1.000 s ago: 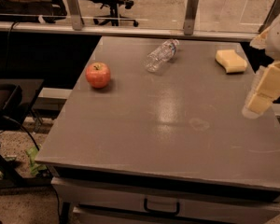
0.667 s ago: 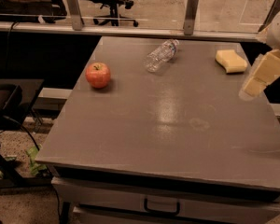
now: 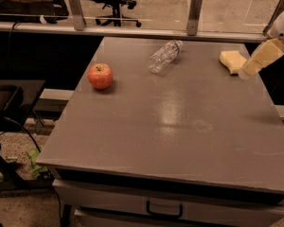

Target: Move sponge near apple

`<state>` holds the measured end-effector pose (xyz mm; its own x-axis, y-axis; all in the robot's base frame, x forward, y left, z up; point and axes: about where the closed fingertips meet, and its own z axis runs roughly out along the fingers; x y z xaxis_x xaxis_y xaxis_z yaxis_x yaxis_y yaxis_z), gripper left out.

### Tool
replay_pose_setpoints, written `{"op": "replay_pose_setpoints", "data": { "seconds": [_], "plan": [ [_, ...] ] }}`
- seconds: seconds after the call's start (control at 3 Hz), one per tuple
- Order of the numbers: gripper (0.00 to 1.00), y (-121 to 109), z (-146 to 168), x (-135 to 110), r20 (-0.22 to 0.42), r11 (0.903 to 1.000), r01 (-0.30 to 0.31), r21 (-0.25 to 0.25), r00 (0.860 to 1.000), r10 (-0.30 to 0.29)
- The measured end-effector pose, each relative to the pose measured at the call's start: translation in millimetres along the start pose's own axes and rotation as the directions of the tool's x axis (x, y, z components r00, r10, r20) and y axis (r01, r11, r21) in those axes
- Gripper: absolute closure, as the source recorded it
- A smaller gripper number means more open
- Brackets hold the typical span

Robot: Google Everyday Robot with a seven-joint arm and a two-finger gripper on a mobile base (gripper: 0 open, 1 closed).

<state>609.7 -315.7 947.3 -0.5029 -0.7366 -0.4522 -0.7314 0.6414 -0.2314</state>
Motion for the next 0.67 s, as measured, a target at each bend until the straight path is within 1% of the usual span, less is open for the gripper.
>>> {"op": "replay_pose_setpoints", "data": {
  "seconds": [0.33,0.67],
  "plan": [
    [0.00,-38,31,6,0.030,0.9948,-0.101,0.013,0.994,0.101],
    [0.00,-63,65,11,0.045,0.9827,-0.185,0.013,0.982,0.184]
  ]
}}
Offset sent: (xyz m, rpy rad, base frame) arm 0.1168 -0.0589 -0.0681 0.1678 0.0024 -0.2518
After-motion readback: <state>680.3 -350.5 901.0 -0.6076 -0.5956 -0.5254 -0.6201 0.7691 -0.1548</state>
